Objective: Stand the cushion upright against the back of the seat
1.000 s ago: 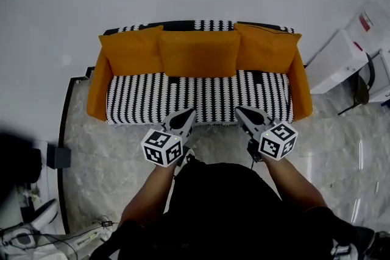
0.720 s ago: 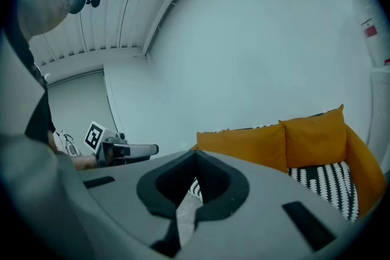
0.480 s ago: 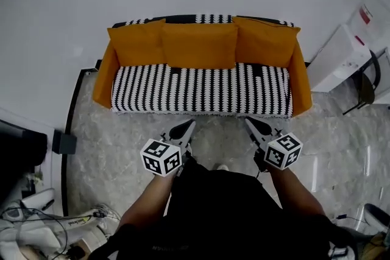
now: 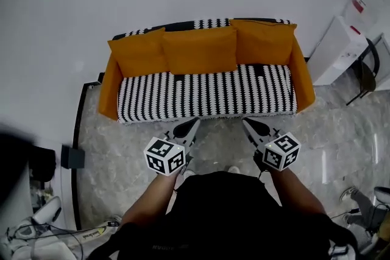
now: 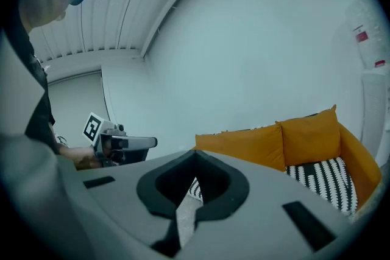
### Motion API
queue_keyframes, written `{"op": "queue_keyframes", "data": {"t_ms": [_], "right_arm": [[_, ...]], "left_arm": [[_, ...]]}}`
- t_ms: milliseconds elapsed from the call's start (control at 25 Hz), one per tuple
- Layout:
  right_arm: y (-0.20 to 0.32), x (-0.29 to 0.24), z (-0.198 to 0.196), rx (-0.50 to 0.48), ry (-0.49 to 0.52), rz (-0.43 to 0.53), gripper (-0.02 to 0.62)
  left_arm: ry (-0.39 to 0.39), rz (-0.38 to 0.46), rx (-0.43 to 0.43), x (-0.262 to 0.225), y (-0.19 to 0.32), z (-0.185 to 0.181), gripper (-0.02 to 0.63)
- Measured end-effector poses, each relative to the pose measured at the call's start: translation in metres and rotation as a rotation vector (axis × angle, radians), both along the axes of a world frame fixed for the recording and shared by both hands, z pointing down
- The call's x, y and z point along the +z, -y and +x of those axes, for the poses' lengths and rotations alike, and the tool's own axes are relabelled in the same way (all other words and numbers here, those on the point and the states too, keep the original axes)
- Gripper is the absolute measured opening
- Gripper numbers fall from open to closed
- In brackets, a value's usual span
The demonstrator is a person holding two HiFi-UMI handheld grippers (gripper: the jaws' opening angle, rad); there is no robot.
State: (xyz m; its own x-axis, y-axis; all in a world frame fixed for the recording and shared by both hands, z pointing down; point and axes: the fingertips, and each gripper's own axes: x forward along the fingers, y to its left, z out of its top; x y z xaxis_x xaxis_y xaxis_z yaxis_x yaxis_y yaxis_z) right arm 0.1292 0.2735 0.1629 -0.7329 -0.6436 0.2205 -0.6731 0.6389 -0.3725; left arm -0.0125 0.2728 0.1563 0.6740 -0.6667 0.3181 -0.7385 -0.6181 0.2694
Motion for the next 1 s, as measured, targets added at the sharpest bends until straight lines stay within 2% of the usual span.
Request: {"op": "queue_keyframes", "data": {"t_ms": [160,400,800,1000], "right_arm": [[0.003,-0.006,-0.027,0.038,0.007,0.014,0.035],[-0.001,-0.01,-0.05,0.068,-0.01,0.019,0.035],[-0.006,0.0,-0.06,0.099,-0.013,-0.02,0.035],[-0.006,-0.002,-0.061,0.093,-0.02,-0.009,0.035]], "left_arm": [[0.016,-0.004,0.022,0.002,0.001,-0.028,0.017],[-0.005,-0.005,0.035,0.004,-0.002,-0.055,0.017],[-0.013,0.007,0.046,0.004,0.0,-0.071,0.017],[-0.009,0.013,0.046,0.004,-0.004,-0.073,0.017]]}}
